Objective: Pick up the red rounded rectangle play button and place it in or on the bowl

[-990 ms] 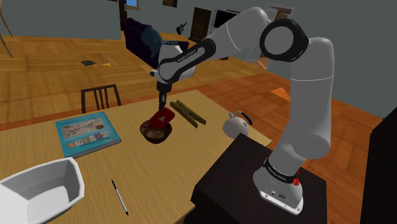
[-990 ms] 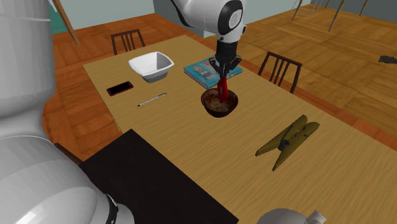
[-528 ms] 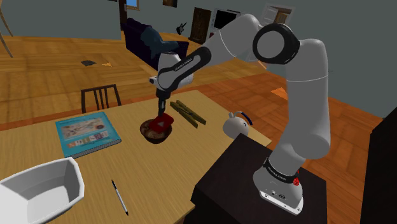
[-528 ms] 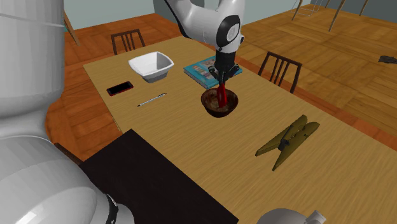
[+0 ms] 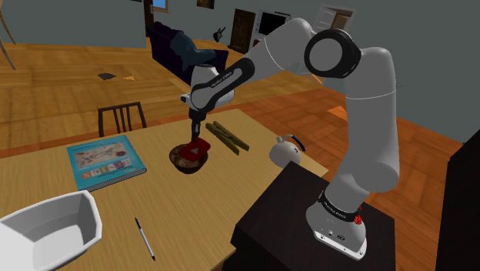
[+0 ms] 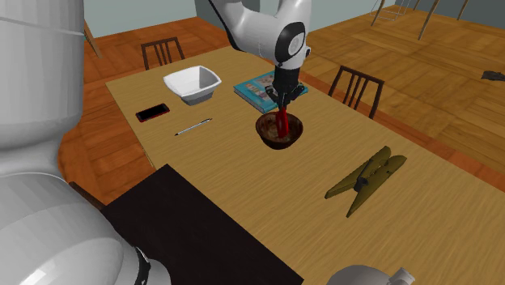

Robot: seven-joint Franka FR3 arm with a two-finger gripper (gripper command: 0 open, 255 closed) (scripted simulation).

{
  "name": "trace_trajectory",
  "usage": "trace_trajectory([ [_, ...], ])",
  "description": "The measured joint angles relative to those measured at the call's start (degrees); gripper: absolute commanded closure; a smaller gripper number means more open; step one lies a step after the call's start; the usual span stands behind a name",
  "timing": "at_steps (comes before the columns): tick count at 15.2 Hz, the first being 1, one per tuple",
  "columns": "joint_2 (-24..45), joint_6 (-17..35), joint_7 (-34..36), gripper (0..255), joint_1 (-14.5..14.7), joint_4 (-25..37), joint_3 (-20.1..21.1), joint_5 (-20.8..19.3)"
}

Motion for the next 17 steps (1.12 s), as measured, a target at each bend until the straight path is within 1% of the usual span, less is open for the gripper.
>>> trace_trajectory([
  [6,0.00,0.01,0.00,0,0.00,0.00,0.00,0.00],
  [11,-4.80,-4.34,0.23,0,0.05,-0.38,-0.14,-0.22],
  [17,-5.23,-5.22,0.15,0,-0.04,0.00,-0.18,-0.23],
])
